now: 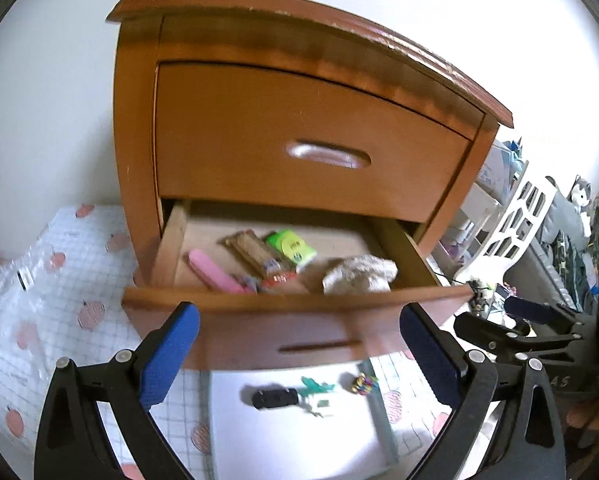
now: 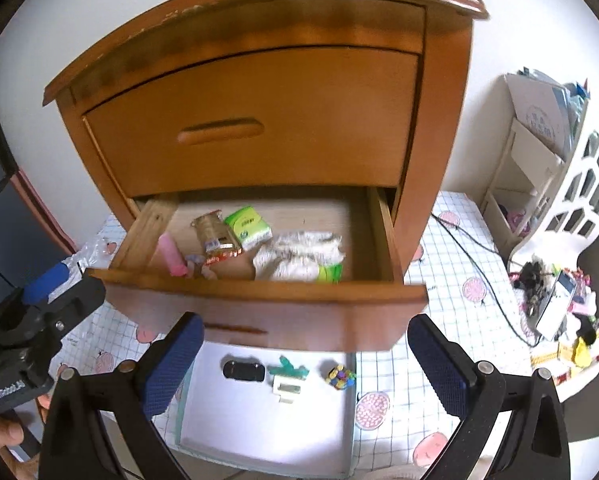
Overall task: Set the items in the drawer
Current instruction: 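Withdraw both tools from the drawer back over the tray, then lower the left tool to the black toy car while the right lowers to the cream plastic holder, then grasp the black toy car with the left tool while the right grasps the cream plastic holder, then lift the car and holder and carry both toward the open drawer, then lower the car and holder into the drawer and open both tools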
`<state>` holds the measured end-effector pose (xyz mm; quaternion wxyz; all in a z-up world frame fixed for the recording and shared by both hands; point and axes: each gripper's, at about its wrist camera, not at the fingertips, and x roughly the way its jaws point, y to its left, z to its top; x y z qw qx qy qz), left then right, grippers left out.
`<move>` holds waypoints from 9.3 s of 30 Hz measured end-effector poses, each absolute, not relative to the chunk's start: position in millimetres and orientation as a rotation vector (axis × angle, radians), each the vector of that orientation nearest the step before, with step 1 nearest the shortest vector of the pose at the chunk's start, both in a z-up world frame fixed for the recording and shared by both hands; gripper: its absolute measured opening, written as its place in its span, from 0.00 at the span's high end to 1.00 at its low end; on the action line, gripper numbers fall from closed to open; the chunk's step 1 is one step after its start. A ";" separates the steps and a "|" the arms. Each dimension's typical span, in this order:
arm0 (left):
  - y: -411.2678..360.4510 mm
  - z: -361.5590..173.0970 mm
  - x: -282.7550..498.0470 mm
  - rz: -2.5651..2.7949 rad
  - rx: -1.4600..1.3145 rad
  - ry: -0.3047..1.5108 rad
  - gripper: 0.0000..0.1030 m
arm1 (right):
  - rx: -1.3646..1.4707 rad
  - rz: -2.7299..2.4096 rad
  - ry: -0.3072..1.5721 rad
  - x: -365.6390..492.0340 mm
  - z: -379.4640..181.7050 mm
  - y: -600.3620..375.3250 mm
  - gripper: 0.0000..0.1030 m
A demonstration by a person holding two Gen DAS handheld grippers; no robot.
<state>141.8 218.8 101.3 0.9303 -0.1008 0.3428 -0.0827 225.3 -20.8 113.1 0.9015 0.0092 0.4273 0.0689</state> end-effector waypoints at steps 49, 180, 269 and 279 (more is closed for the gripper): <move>212.1 -98.0 137.3 -0.052 -0.207 1.107 0.03 | 0.076 0.096 1.195 194.7 -86.0 -28.2 0.00; 198.3 -180.0 191.3 -0.141 -0.159 1.179 0.67 | 0.125 0.213 1.230 258.0 -202.4 10.5 0.26; 207.7 113.9 151.5 -0.292 -0.198 0.614 0.67 | 0.142 0.236 0.645 186.7 96.6 -5.4 0.45; 217.4 131.7 171.7 -0.274 -0.199 0.580 0.67 | 0.106 0.252 0.633 213.6 124.4 10.7 0.45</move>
